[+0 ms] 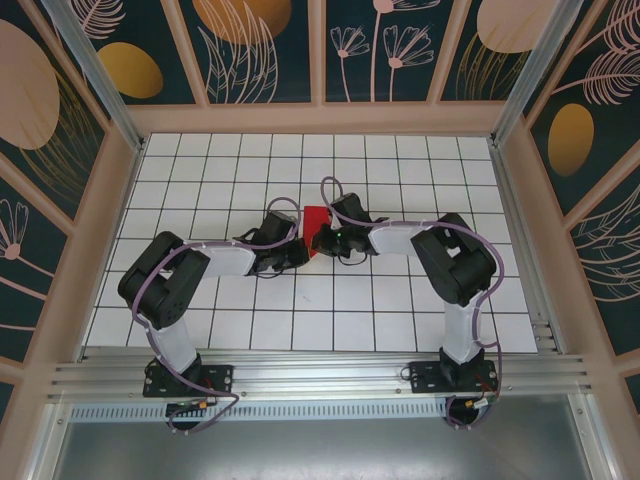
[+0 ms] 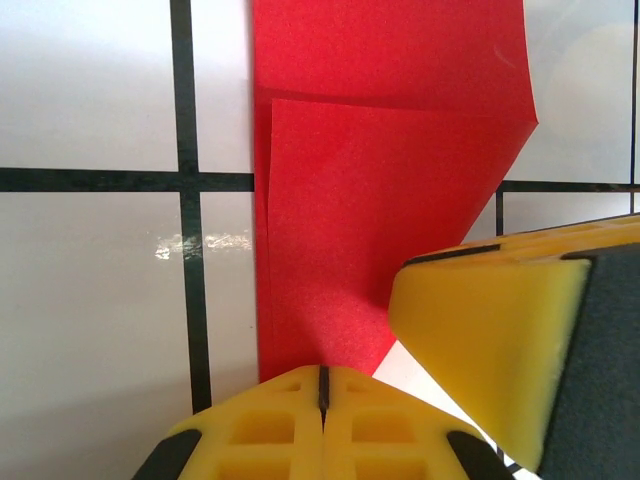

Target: Fold a paper plane with a square sheet of paper (pick it up from the middle)

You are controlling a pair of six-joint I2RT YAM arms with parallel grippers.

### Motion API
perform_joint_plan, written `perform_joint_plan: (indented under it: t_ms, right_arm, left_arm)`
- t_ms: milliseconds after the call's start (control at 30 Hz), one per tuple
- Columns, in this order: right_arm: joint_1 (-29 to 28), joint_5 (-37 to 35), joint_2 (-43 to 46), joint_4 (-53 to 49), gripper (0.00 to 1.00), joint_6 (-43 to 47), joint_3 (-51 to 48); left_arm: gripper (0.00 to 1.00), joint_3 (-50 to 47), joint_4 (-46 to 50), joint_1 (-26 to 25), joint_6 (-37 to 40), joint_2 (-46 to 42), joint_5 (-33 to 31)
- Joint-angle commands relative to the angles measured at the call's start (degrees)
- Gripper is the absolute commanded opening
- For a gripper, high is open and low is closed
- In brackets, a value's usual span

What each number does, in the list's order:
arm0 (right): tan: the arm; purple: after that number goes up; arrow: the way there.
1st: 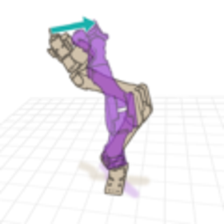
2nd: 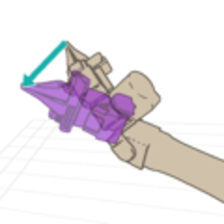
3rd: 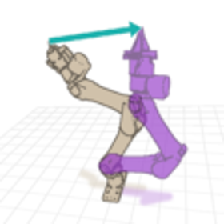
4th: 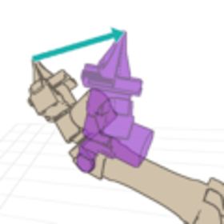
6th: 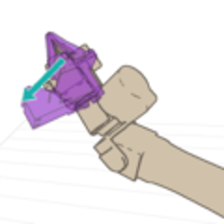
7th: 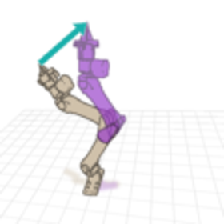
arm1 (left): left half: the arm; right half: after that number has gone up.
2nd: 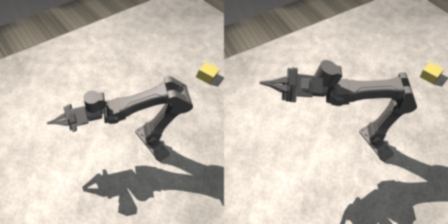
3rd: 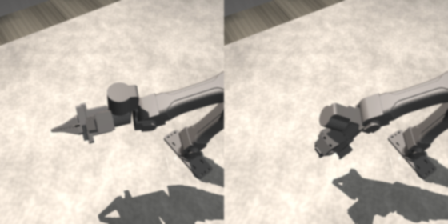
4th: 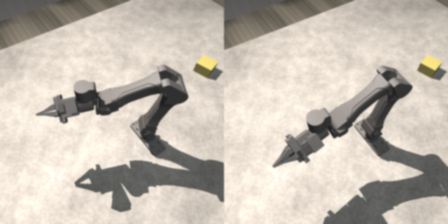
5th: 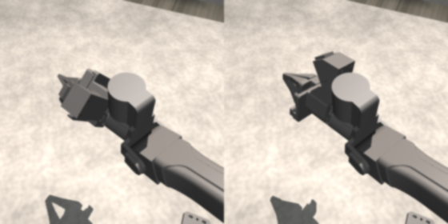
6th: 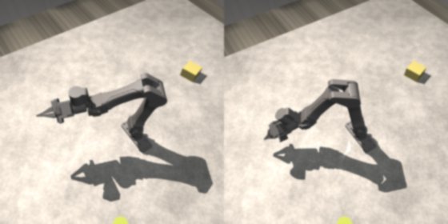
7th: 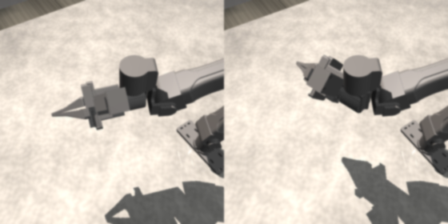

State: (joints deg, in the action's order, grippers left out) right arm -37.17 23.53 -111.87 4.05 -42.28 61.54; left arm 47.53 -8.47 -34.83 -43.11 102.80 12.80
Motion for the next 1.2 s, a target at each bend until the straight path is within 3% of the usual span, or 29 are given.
perform_joint_plan:
  t_ms: [0, 267, 833, 1000, 1167]
  right_arm:
    - [0.3, -0.7, -2.6, -2.5, 0.03, 0.8, 0.6]
    - [2.0, -3.5, -4.0, -4.5, 0.03, 2.3, 1.4]
    - [13.7, -3.4, -2.8, -2.9, 0.07, 8.8, 2.3]
    - [13.9, -4.3, 5.8, -2.0, 0.17, 9.7, -0.4]
    - [13.4, -4.8, 12.3, 0.1, 0.35, 7.0, -6.2]
  left_arm:
    - [0.02, -2.0, 2.8, 0.0, 0.6, 1.5, -1.9]
    - [0.03, -2.0, 3.8, 0.1, 1.1, 1.9, -1.6]
    - [0.03, -2.3, 5.0, 0.1, 2.8, 1.1, -0.8]
    - [0.09, -1.2, 4.0, 0.1, 3.4, -2.7, 0.1]
    - [0.24, -0.8, 0.2, 0.1, 3.1, -7.3, -0.6]
